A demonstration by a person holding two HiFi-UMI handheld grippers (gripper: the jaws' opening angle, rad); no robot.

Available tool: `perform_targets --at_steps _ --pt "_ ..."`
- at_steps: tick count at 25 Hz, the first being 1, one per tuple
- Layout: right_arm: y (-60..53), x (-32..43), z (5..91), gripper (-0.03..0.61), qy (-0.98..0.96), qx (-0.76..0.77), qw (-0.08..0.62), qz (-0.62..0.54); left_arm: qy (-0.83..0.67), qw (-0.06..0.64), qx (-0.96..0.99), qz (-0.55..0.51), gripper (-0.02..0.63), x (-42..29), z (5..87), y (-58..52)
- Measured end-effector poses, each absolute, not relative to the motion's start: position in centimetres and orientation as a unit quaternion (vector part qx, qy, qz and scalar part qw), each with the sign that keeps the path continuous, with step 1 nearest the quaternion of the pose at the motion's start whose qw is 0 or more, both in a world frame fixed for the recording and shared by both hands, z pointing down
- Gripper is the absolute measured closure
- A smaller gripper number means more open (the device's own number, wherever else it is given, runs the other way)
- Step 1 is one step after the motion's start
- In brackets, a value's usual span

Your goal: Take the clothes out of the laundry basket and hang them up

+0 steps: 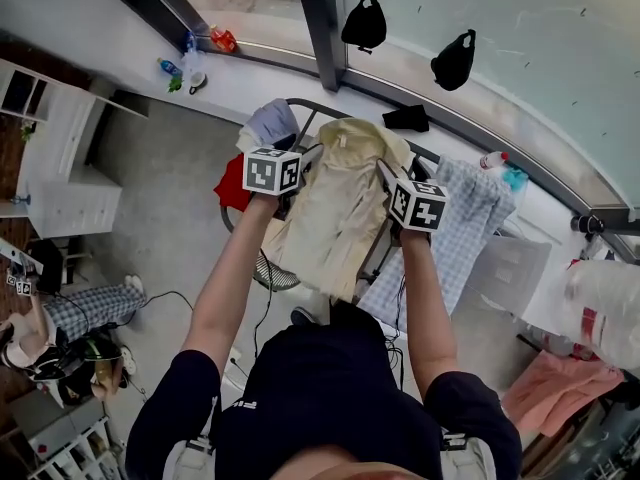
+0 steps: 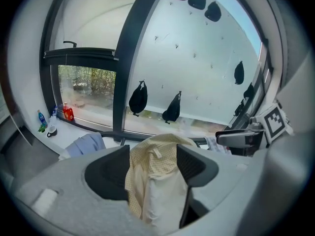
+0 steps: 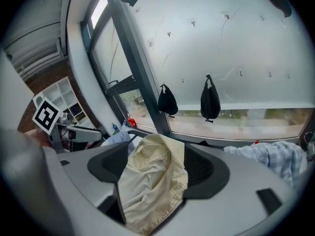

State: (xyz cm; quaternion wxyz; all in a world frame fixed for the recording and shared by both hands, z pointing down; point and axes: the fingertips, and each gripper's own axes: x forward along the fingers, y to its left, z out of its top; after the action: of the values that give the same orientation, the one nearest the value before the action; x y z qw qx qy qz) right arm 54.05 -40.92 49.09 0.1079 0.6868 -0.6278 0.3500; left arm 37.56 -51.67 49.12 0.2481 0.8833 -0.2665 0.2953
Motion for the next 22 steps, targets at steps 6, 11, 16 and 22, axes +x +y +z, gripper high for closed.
perform_targets --at_steps 6,11,16,22 --pt "-36.7 51.2 47.0 0.225 -0.627 0.694 0.103 0.339 -0.262 0.237 0.897 0.266 0.328 34.9 46.1 -47.0" --pt "-32.2 48.0 45.5 0.225 -0.629 0.696 0.113 0.327 -0.254 0.229 0.909 0.239 0.328 31.8 43.6 -42.3" --pt "-27.7 44.5 44.1 0.225 -0.627 0.704 0.118 0.312 -0.256 0.228 0.916 0.21 0.328 27.6 41.5 -37.7" --pt "-22.2 40.1 42.3 0.225 -0.619 0.721 0.114 0.29 -0.246 0.206 0.928 0.191 0.328 22.3 39.3 -32.6"
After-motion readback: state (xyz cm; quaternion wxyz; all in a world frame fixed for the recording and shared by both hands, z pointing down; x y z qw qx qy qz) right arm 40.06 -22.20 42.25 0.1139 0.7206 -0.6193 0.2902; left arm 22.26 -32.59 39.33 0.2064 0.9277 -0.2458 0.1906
